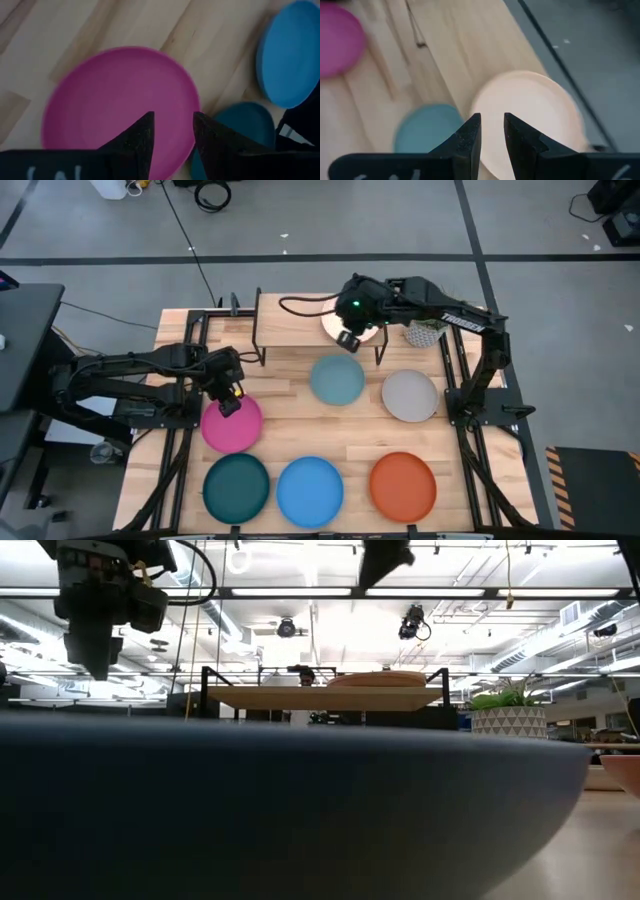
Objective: Place and stack plates onto a shelf
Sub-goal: Put the pink plate on the shelf
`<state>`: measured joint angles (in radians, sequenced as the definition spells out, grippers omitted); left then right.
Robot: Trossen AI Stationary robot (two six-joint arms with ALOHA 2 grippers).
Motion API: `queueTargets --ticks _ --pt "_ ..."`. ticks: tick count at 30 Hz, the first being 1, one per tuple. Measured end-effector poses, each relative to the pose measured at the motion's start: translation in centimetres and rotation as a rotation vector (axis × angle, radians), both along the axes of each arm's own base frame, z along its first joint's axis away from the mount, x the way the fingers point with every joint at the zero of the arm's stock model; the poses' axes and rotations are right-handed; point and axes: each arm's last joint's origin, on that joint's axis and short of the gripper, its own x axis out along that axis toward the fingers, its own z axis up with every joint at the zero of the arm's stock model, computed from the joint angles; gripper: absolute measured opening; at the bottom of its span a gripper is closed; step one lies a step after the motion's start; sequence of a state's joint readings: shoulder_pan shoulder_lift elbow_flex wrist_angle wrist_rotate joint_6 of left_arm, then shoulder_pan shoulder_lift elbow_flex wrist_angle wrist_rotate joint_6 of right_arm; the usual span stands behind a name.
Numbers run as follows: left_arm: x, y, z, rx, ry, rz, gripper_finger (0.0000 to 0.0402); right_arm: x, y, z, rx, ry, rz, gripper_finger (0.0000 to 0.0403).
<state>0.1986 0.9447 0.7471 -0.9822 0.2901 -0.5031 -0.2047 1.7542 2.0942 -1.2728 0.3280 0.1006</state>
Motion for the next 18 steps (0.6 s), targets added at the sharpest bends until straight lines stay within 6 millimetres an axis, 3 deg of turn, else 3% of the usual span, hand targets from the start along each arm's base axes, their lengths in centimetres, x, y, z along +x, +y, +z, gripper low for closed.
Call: queueTargets --ticks 7,12,18 --pt "1.2 0.3 0.4 -0.03 -0.092 0.127 0.0142 -4.2 0.8 1.8 -0.041 0.047 0.032 0.009" --pt "1.5 0.2 0.7 -0.025 -0.135 0.125 0.0142 -6.9 1.5 2.3 -0.064 0.003 0.13 0.009" --pt "1.6 -0.4 0.2 -0.063 -0.067 0.169 0.0142 -8.4 1.3 0.8 -0.041 -0.097 0.283 0.009"
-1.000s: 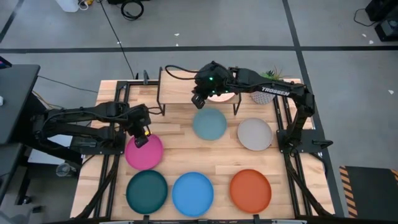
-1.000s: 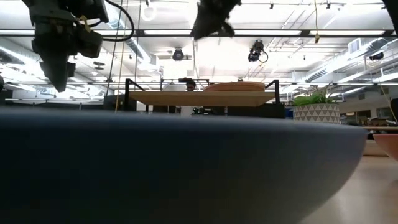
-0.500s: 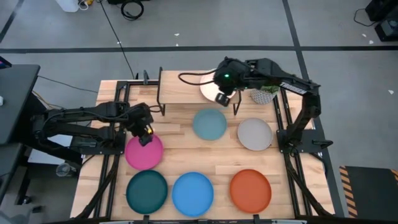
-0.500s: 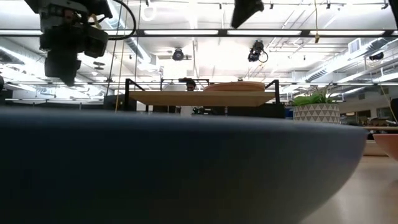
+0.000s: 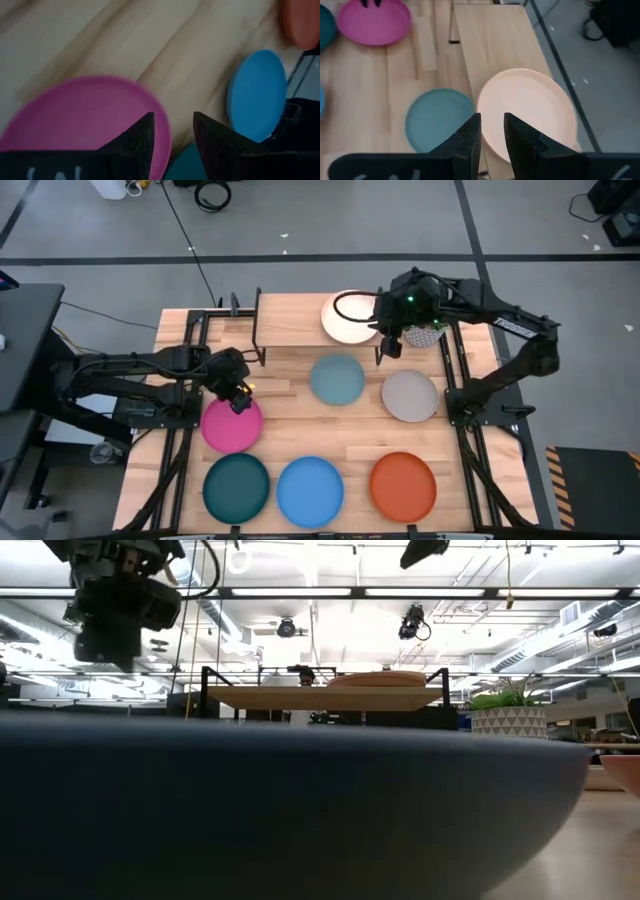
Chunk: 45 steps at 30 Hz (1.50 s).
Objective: Place and stack plates onto a shelf
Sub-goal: Put the pink plate on the shelf
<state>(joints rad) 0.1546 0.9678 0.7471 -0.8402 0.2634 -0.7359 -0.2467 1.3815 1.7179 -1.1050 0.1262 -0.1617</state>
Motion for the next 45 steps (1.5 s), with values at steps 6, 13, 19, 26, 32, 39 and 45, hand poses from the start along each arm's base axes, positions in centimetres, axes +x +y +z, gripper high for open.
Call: queueTargets --ticks 6,13,19,26,32,39,45 --pt "-0.3 -0.1 -1.4 0.105 0.191 -0.003 0.0142 -0.3 -0.4 -2.4 0.02 -0.045 0.047 0.009" --pt "0.8 1.7 -3.4 0.167 0.334 0.015 0.0142 0.0 -0.9 -3.1 0.024 -0.041 0.028 0.009" --pt "1.3 3.8 -5.7 0.113 0.456 -0.09 0.0142 0.3 -2.1 -2.9 -0.008 -0.085 0.004 0.009" --pt "1.1 4.9 -7.2 0.112 0.552 -0.275 0.0142 -0.3 -3.3 -2.8 -0.009 -0.087 -0.05 0.009" --pt "1.5 5.1 -8.4 0.14 0.604 -0.402 0.0142 -0.3 -3.8 -2.7 -0.007 -0.111 -0.06 0.009" --pt "2.1 5.2 -10.0 0.103 0.677 -0.4 0.0142 -0.3 -3.8 -2.7 0.014 -0.122 -0.071 0.009" --pt "2.1 5.2 -10.5 0.077 0.719 -0.362 0.0142 -0.3 -3.8 -2.7 0.019 -0.121 -0.07 0.009"
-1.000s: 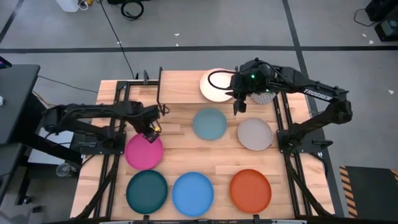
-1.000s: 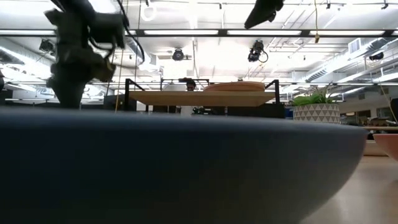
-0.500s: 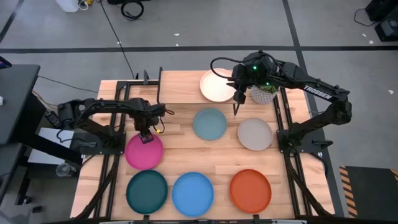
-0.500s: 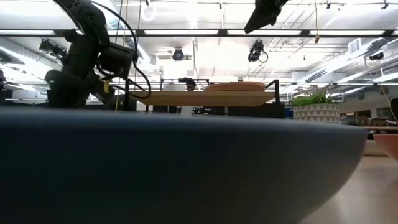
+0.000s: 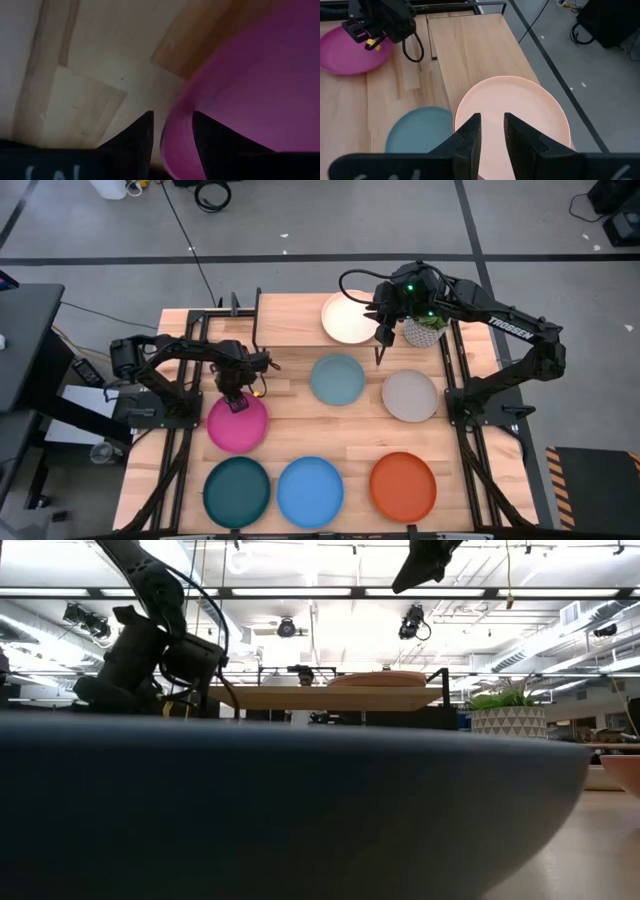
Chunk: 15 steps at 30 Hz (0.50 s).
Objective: Place and stack plates onto a shelf
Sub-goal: Put the pink plate on the shelf
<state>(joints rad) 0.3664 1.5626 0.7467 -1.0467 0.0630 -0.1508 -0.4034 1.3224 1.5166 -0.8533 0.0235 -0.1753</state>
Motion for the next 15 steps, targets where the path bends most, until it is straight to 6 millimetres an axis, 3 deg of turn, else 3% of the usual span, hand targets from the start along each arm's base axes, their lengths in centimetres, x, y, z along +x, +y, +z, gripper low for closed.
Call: queueTargets --ticks 15 --pt "0.02 0.05 0.05 0.007 -0.007 -0.014 0.0134 0.11 0.13 0.07 0.018 -0.017 0.047 0.009"
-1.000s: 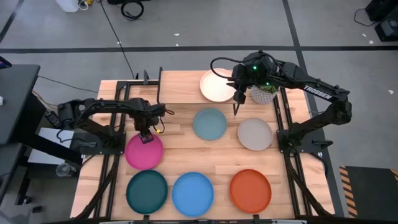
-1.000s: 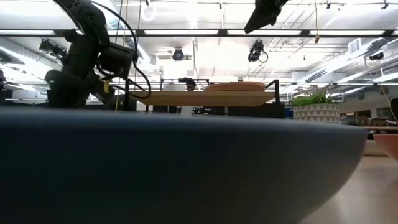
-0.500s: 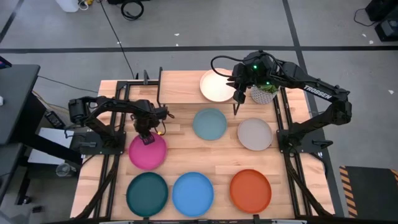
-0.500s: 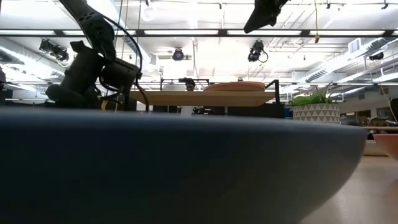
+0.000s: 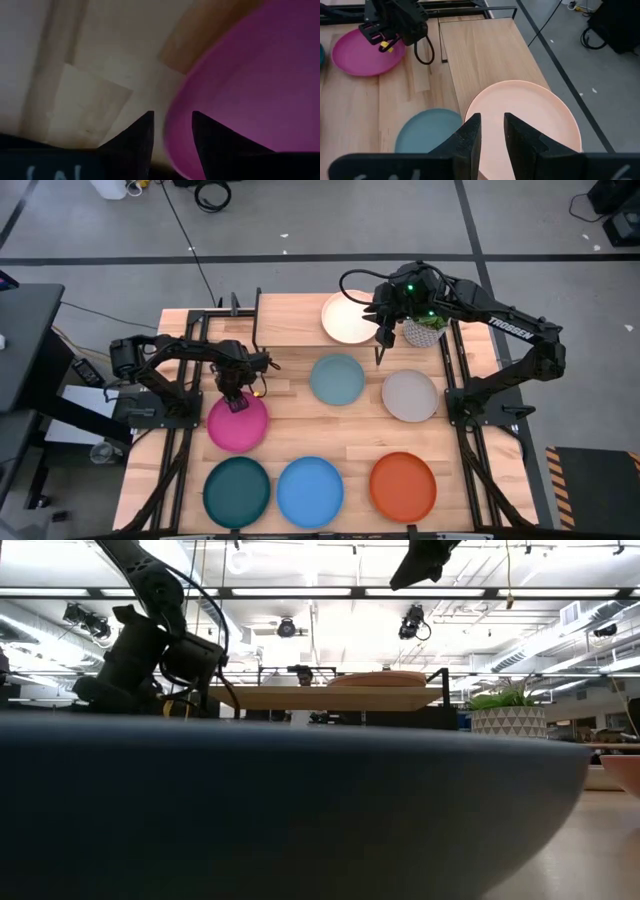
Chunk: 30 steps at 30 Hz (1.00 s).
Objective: Place and stack plates onto a shelf
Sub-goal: Put the pink plate on the shelf
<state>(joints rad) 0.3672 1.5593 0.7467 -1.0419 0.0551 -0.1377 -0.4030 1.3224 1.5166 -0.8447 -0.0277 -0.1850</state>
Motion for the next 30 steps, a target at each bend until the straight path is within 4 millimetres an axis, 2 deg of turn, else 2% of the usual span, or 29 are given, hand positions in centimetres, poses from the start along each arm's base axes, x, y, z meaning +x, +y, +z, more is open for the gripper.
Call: queueTargets --ticks 3,9,16,19,22,30 --pt "0.2 -0.1 0.0 -0.009 -0.022 0.008 0.0104 0.0 0.0 0.0 0.0 0.001 0.001 0.009" --pt "0.6 -0.9 0.0 -0.03 -0.045 0.0 0.0019 0.0 0.0 0.0 0.002 0.004 0.001 0.009" --pt "1.1 -2.0 1.0 -0.004 -0.109 0.017 0.0015 -0.1 0.0 -0.1 -0.001 0.013 0.008 0.009" --pt "1.4 -1.8 2.9 0.018 -0.183 0.084 0.0014 -0.2 0.1 -0.2 -0.013 0.033 0.023 0.009" --pt "1.8 -1.4 5.7 0.009 -0.252 0.167 0.0014 -0.3 0.1 -0.3 -0.019 0.052 0.031 0.009" --pt "3.9 0.1 15.4 -0.108 -0.503 0.342 0.0014 -1.3 -0.7 0.2 -0.032 0.028 -0.008 0.009"
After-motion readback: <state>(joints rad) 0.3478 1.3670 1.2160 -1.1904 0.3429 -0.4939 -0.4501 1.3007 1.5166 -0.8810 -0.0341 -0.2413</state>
